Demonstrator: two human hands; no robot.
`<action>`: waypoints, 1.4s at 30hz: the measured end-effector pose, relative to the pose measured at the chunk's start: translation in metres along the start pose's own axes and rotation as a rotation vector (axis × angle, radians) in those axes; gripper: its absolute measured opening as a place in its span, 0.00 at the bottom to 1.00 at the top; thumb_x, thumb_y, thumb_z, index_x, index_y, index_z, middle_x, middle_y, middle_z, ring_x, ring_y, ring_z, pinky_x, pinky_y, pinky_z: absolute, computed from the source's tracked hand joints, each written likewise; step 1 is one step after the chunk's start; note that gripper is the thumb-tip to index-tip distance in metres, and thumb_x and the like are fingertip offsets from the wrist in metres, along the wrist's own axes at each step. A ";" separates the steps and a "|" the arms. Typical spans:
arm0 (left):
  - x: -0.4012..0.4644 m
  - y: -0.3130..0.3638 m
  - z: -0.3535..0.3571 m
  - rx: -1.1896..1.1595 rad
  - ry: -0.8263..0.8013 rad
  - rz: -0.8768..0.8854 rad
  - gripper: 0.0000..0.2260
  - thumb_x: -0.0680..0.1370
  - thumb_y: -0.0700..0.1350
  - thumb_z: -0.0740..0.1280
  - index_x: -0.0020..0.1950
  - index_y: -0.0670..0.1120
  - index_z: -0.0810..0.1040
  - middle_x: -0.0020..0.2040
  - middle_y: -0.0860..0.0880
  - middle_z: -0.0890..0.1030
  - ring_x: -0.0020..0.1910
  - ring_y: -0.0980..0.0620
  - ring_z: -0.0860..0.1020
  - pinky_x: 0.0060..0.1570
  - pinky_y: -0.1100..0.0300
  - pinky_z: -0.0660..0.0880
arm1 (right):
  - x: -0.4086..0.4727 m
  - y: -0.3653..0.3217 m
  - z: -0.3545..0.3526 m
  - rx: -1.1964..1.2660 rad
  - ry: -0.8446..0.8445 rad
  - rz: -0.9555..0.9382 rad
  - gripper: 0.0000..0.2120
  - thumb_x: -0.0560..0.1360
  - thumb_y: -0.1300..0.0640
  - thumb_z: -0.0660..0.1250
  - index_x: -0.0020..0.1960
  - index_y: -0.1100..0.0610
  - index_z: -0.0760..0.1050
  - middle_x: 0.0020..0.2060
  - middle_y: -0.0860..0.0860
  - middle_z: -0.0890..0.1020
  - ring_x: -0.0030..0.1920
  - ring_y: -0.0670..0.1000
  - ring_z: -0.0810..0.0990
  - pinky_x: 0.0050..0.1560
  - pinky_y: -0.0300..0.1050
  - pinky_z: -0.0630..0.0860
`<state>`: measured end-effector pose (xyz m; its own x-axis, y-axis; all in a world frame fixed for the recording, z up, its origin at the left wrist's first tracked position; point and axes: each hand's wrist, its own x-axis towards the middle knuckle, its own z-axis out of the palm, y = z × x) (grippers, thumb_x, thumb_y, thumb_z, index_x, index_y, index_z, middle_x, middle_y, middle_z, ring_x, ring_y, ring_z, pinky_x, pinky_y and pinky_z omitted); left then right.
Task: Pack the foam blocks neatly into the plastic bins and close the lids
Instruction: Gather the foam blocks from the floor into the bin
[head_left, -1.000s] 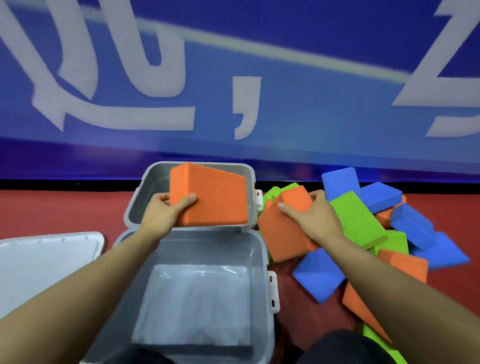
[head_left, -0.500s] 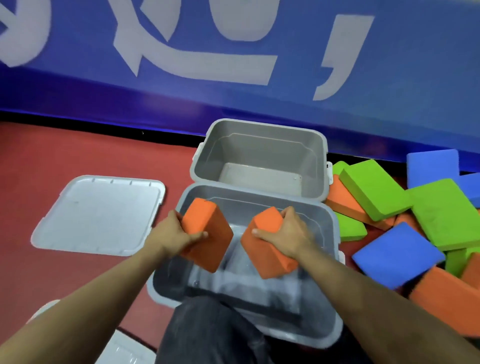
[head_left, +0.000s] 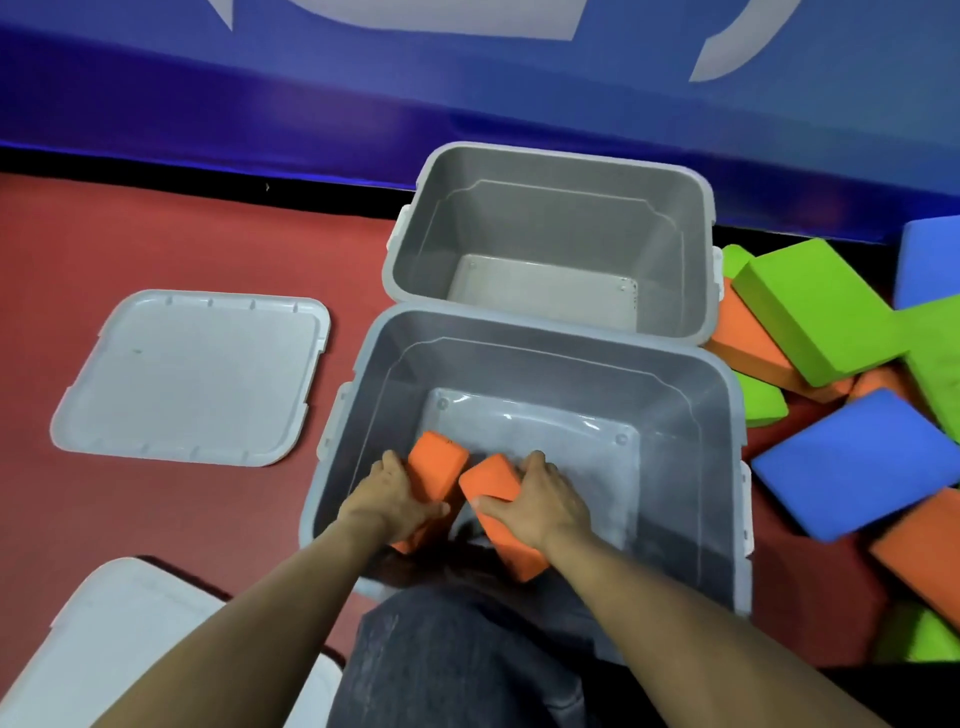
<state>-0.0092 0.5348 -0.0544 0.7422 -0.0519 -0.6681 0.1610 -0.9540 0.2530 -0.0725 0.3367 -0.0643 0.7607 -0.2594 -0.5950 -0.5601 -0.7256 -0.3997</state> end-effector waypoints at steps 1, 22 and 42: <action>0.002 -0.001 0.002 0.013 -0.022 -0.007 0.40 0.69 0.65 0.76 0.67 0.43 0.63 0.68 0.41 0.71 0.67 0.40 0.74 0.65 0.46 0.72 | 0.002 -0.001 0.002 -0.006 -0.015 -0.005 0.43 0.65 0.28 0.71 0.69 0.53 0.65 0.66 0.53 0.76 0.67 0.58 0.74 0.63 0.54 0.74; -0.013 0.145 -0.028 -0.042 0.166 0.426 0.41 0.75 0.68 0.67 0.81 0.48 0.58 0.77 0.47 0.65 0.75 0.44 0.68 0.72 0.49 0.66 | -0.007 0.069 -0.149 -0.060 0.189 -0.120 0.41 0.70 0.28 0.68 0.75 0.48 0.64 0.73 0.48 0.71 0.71 0.52 0.72 0.68 0.51 0.72; -0.033 0.455 0.165 0.186 -0.011 0.870 0.41 0.74 0.66 0.69 0.80 0.47 0.61 0.74 0.47 0.68 0.74 0.47 0.68 0.73 0.53 0.65 | -0.050 0.433 -0.287 0.094 0.375 0.283 0.41 0.71 0.30 0.69 0.75 0.53 0.67 0.70 0.52 0.74 0.70 0.55 0.73 0.70 0.50 0.69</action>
<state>-0.0675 0.0534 -0.0326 0.5464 -0.7822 -0.2993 -0.5658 -0.6082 0.5567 -0.2585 -0.1472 -0.0074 0.6303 -0.6630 -0.4039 -0.7763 -0.5372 -0.3297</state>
